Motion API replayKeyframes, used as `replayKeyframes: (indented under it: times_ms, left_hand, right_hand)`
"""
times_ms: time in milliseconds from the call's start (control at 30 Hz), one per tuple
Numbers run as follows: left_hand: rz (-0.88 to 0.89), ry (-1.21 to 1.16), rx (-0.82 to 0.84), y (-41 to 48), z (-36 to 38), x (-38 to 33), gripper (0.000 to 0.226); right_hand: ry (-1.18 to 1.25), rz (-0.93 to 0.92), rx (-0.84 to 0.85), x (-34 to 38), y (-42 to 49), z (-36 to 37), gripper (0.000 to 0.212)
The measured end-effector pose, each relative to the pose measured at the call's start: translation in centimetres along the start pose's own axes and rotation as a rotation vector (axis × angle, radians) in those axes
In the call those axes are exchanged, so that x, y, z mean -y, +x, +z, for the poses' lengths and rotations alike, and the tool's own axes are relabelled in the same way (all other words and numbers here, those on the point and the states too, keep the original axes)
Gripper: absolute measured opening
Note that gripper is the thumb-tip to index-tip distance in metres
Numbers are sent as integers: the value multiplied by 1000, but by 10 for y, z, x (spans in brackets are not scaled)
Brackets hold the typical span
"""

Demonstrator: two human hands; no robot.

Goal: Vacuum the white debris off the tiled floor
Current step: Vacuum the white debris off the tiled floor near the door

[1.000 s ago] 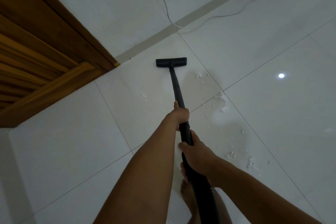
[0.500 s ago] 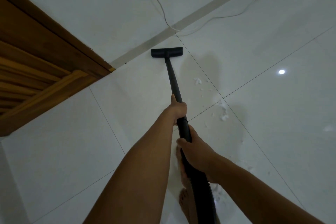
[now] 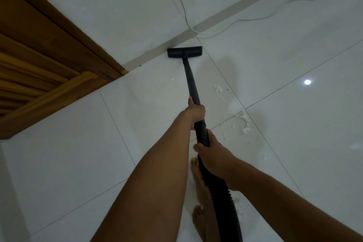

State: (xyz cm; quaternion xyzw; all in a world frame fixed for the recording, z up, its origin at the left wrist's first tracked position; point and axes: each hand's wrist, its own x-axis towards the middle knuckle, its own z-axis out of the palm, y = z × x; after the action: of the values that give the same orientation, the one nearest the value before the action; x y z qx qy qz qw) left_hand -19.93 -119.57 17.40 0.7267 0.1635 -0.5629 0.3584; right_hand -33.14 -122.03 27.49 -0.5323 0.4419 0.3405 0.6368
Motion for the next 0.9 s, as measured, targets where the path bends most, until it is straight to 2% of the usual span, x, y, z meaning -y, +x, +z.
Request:
replayKeyframes:
  times_ms: [433, 900]
  left_hand:
    - [-3, 18, 7, -43, 19, 73, 72]
    - [-6, -5, 9, -82, 70, 191, 74]
  right_hand:
    - [-31, 34, 8, -62, -46, 25, 49]
    - [-143, 4, -21, -189, -83, 48, 55]
